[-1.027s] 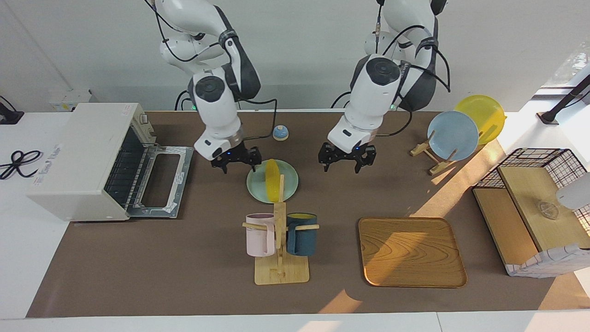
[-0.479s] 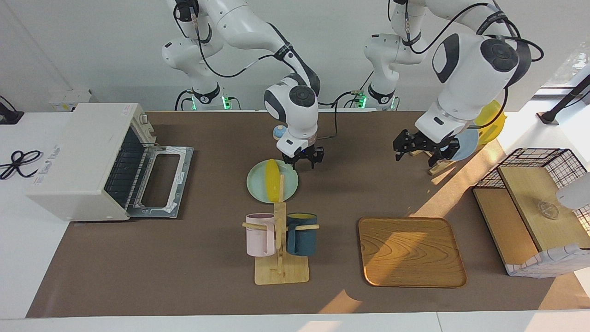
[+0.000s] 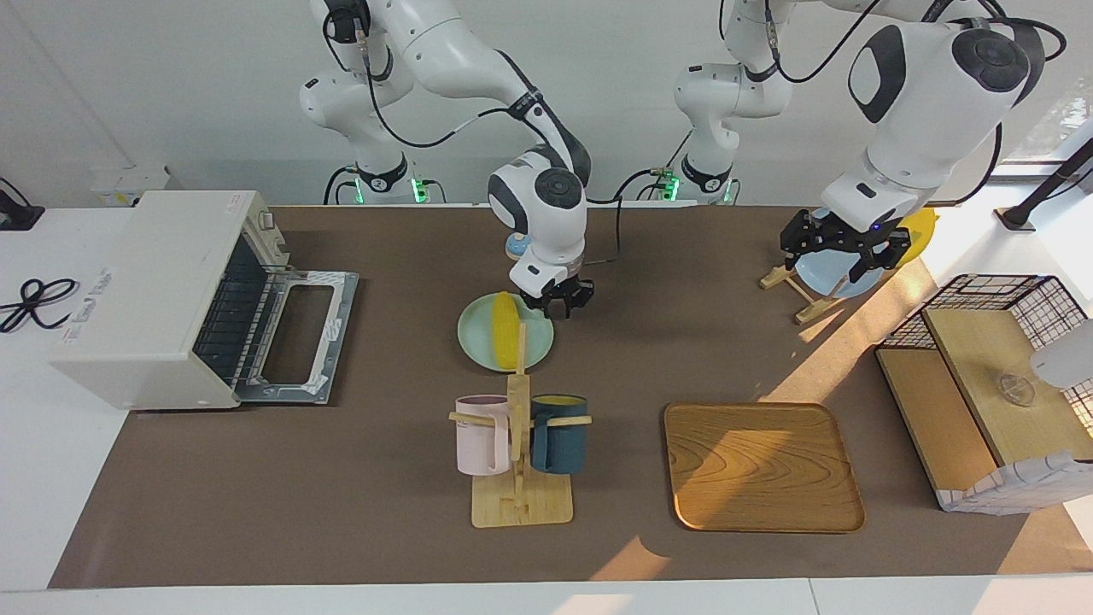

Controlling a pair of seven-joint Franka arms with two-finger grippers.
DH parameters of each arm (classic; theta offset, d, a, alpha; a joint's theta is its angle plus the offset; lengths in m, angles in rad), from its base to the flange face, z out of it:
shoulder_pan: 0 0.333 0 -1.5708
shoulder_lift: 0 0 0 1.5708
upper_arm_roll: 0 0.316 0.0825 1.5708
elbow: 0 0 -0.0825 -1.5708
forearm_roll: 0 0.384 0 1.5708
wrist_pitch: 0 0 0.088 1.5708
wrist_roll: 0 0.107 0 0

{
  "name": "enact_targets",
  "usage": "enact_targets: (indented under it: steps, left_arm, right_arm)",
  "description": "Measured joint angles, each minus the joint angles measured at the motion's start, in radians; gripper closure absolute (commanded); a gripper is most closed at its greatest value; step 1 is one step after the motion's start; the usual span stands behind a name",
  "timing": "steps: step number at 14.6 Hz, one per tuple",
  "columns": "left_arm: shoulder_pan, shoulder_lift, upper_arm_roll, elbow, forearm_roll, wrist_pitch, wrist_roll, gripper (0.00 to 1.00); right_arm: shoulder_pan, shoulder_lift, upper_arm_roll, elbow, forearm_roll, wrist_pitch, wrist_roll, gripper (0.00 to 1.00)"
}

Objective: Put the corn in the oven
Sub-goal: 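Withdraw the left gripper while the right gripper reaches the corn on the plate, then grasp the corn on the green plate with the right gripper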

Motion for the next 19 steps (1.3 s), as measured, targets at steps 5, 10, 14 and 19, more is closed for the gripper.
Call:
enact_targets:
  steps: [5, 10, 14, 19]
  left_arm:
    - [0.0, -0.008, -0.002, -0.001, 0.002, -0.011, -0.005, 0.0]
    - [-0.001, -0.008, -0.013, -0.001, 0.002, -0.011, -0.063, 0.0]
    - [-0.004, -0.008, -0.018, -0.001, 0.002, -0.011, -0.078, 0.0]
    - [-0.007, -0.008, -0.022, -0.001, 0.002, -0.011, -0.08, 0.0]
  right_arm:
    - [-0.003, -0.003, -0.004, -0.006, -0.001, 0.0, 0.0, 1.0]
    - [-0.013, -0.009, -0.008, -0.006, -0.001, 0.003, 0.0, 0.88]
    - [-0.015, -0.009, -0.009, -0.006, -0.001, 0.003, -0.001, 0.56]
    - [-0.017, -0.008, -0.011, -0.011, -0.002, 0.007, -0.011, 0.77]
